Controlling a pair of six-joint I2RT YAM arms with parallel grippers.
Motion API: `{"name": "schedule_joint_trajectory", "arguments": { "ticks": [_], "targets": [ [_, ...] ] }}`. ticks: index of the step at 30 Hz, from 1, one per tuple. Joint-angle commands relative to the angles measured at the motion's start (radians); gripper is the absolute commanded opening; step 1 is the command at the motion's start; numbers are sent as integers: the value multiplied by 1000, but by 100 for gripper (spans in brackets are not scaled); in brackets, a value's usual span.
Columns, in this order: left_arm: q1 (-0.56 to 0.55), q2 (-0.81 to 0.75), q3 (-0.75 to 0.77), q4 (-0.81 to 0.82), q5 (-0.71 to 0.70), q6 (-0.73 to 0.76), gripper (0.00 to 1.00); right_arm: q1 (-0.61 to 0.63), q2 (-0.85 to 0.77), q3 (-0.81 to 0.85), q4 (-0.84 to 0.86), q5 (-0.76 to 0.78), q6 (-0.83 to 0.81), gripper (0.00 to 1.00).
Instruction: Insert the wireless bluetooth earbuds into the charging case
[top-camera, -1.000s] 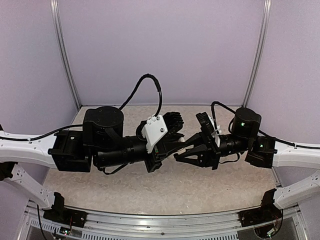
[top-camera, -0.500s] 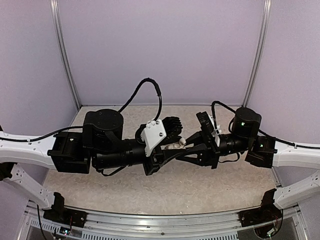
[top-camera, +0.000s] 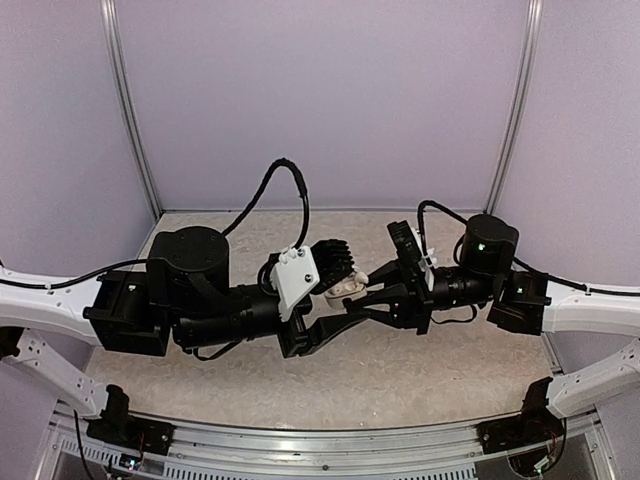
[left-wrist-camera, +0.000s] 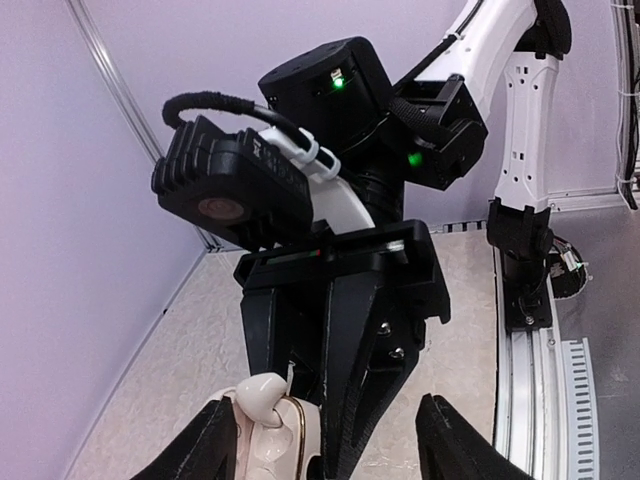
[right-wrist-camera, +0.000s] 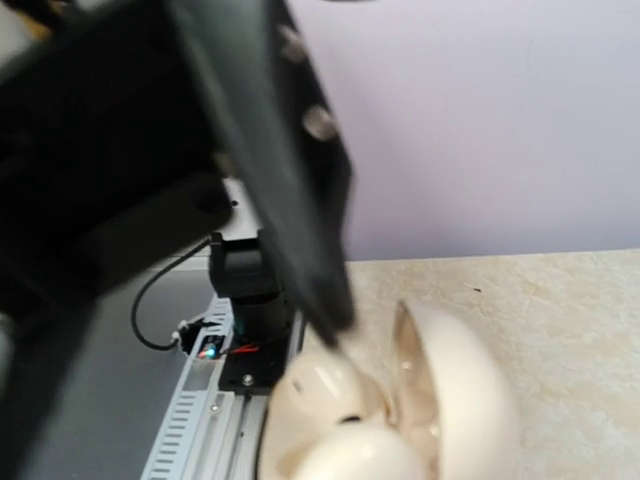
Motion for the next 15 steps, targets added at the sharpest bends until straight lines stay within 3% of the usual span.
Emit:
{"name": "schedule_joint_trajectory", "arguments": {
  "ticks": [1, 5, 11, 15],
  "targets": [
    [-16, -39, -9, 76, -48, 18, 64, 5, 9, 29, -23, 49, -17, 0],
    [-17, -51, -14, 111, -107, -13, 72, 6, 7, 31, -47, 130, -18, 0],
    [2, -51, -14, 121, -266, -172, 98, 6, -12, 32, -79, 283, -22, 0],
    [49, -33, -2, 88, -259, -343, 99, 5, -16, 39, -91, 322, -23, 0]
  ]
}}
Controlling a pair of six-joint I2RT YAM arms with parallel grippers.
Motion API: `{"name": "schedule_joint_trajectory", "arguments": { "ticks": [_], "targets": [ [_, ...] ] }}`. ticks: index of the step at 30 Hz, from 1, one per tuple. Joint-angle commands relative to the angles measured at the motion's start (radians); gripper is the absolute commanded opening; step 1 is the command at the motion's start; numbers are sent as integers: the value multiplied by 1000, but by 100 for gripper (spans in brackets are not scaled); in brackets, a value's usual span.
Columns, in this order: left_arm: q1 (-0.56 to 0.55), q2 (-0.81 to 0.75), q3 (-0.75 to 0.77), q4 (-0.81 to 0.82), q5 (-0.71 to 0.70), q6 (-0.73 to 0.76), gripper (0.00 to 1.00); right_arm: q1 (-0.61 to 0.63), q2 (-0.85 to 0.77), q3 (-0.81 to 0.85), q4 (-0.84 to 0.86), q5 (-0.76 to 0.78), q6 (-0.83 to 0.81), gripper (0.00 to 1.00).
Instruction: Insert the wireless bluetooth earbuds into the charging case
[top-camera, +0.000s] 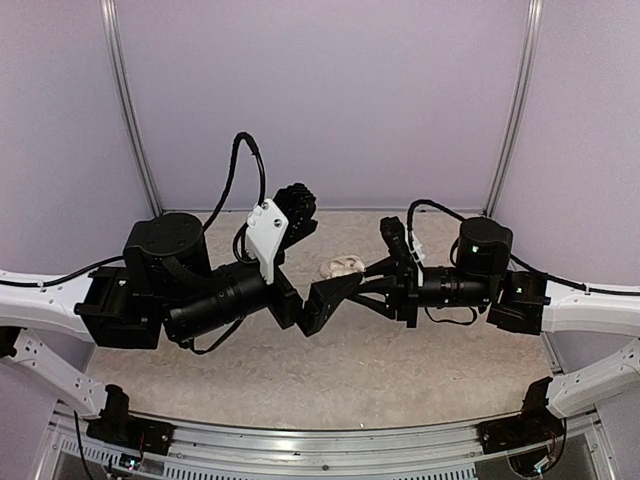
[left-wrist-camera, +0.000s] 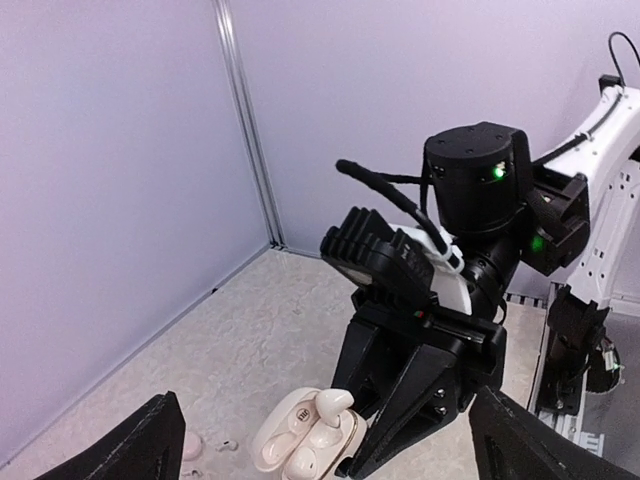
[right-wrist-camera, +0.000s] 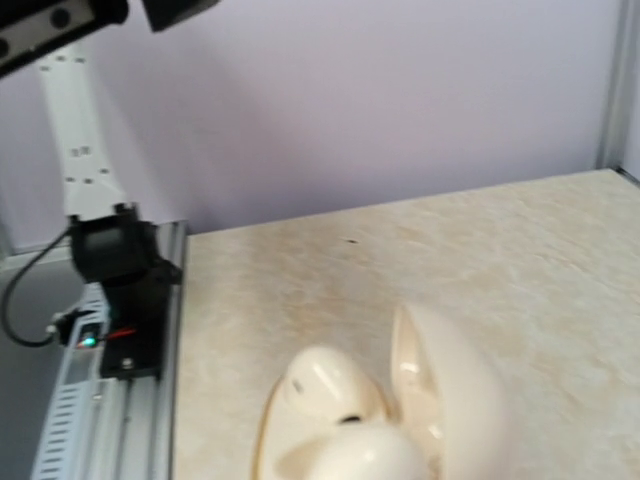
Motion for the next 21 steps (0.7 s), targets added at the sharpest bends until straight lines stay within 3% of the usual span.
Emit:
{"name": "schedule_joint_trajectory", "arguments": {
  "ticks": [1, 10, 21],
  "targets": [
    [52, 10, 11, -11, -39, -220, 99, 6, -21, 38, -22, 98, -9, 0],
    [103, 99, 71, -74, -16, -403, 99, 6, -20, 49, -49, 163, 7, 0],
    [135, 185, 141, -137, -10, -434, 99, 10, -2, 61, -65, 158, 7, 0]
  ]
}}
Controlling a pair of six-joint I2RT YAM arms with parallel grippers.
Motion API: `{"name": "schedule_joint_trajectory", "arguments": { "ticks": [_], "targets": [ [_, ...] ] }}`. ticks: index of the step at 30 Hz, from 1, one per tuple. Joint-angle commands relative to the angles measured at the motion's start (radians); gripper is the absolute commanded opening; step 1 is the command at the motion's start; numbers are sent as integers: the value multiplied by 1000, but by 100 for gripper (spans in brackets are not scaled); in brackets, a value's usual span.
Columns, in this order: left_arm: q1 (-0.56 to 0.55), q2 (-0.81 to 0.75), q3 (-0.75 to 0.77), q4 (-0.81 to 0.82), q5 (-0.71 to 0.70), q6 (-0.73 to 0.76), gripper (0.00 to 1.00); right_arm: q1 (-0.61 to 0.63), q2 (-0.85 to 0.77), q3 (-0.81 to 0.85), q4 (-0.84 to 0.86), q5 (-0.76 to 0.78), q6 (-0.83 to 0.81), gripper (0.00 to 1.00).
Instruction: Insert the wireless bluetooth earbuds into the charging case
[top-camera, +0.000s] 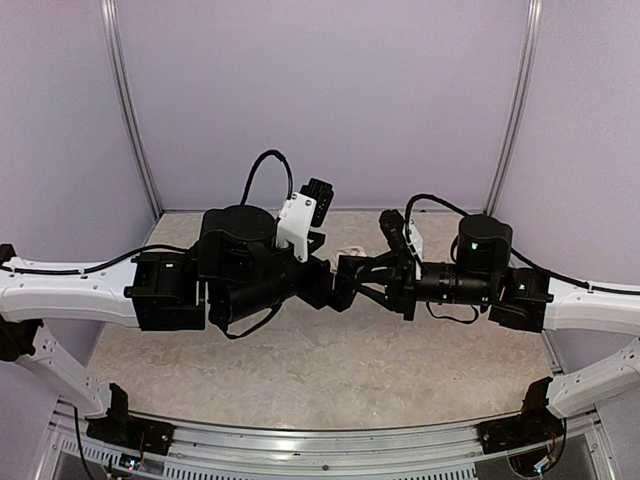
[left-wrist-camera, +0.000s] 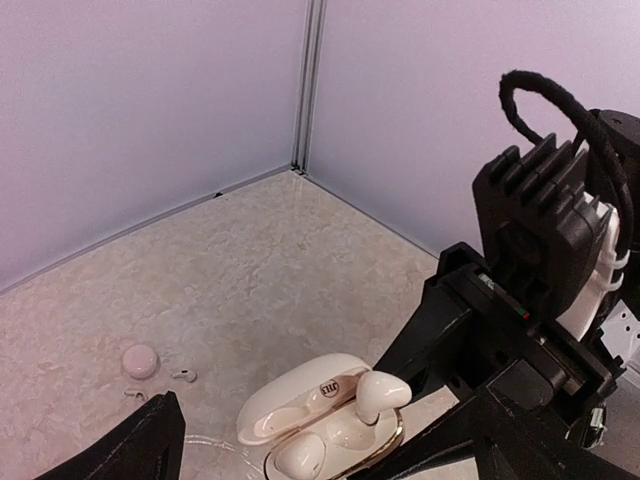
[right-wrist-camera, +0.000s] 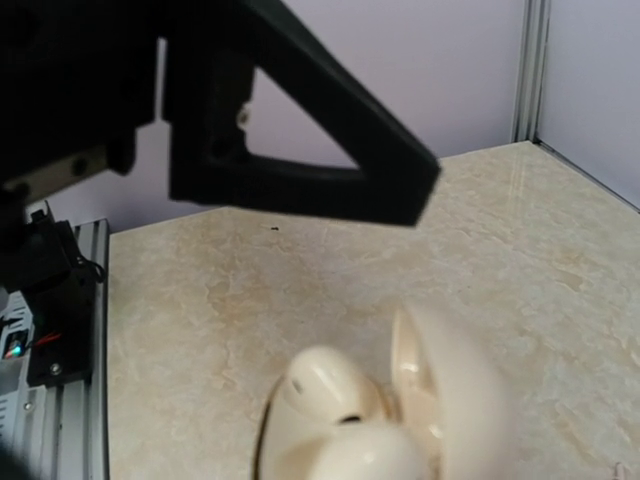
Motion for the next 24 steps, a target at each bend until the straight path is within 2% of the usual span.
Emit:
{"name": "schedule_joint_trajectory", "arguments": {
  "ticks": [1, 14, 24],
  "targets": [
    [22, 20, 47, -22, 5, -33, 99, 9, 4, 42, -9, 14, 9, 0],
    [53, 62, 80, -56, -3, -51, 99, 12, 1, 48, -24, 21, -7, 0],
    [58, 19, 24, -84, -1, -73, 99, 12, -23, 36, -28, 40, -13, 0]
  ]
}}
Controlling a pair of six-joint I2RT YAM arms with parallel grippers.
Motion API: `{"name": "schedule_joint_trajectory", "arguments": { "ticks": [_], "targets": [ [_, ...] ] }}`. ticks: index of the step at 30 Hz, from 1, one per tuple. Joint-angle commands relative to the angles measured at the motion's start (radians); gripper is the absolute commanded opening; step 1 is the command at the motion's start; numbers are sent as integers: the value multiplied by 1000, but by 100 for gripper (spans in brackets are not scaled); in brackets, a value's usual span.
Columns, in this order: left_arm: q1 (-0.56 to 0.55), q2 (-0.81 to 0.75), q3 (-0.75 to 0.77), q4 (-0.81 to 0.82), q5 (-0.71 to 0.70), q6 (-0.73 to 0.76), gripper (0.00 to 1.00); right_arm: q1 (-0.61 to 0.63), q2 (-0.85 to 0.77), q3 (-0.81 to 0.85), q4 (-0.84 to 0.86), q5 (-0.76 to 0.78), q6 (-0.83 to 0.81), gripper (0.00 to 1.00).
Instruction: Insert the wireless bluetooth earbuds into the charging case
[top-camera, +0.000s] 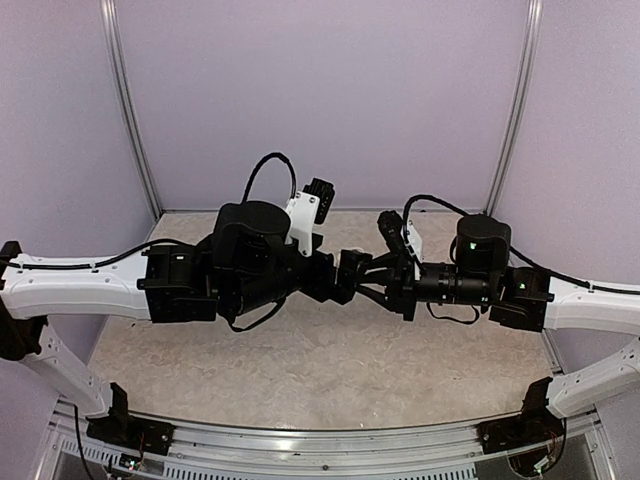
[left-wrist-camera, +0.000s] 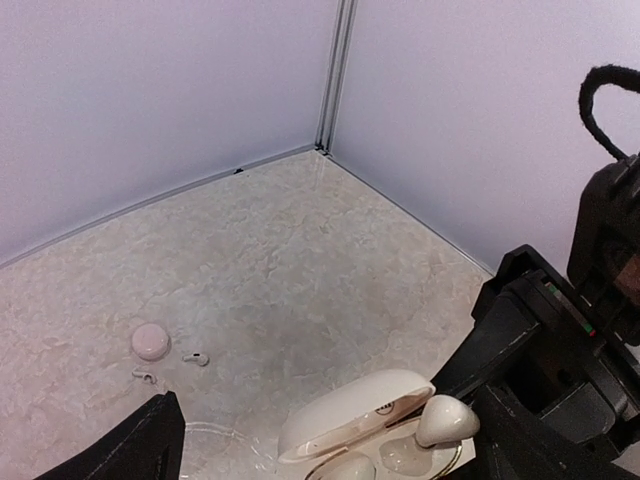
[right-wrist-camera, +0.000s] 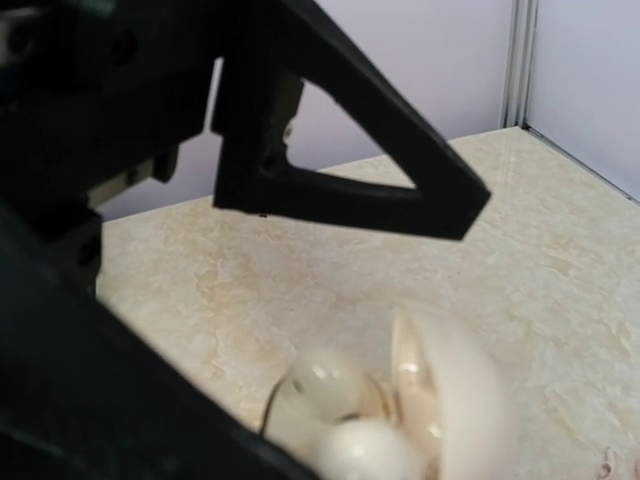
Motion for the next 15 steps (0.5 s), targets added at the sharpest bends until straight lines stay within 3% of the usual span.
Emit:
{"name": "schedule_joint_trajectory", "arguments": {
  "ticks": [1, 15],
  "targets": [
    [9, -38, -28, -23, -2, -18, 99, 8, -24, 24, 9, 16, -6, 0],
    [12, -98, -74, -36, -13, -21, 99, 9, -32, 21, 11, 6, -10, 0]
  ]
}}
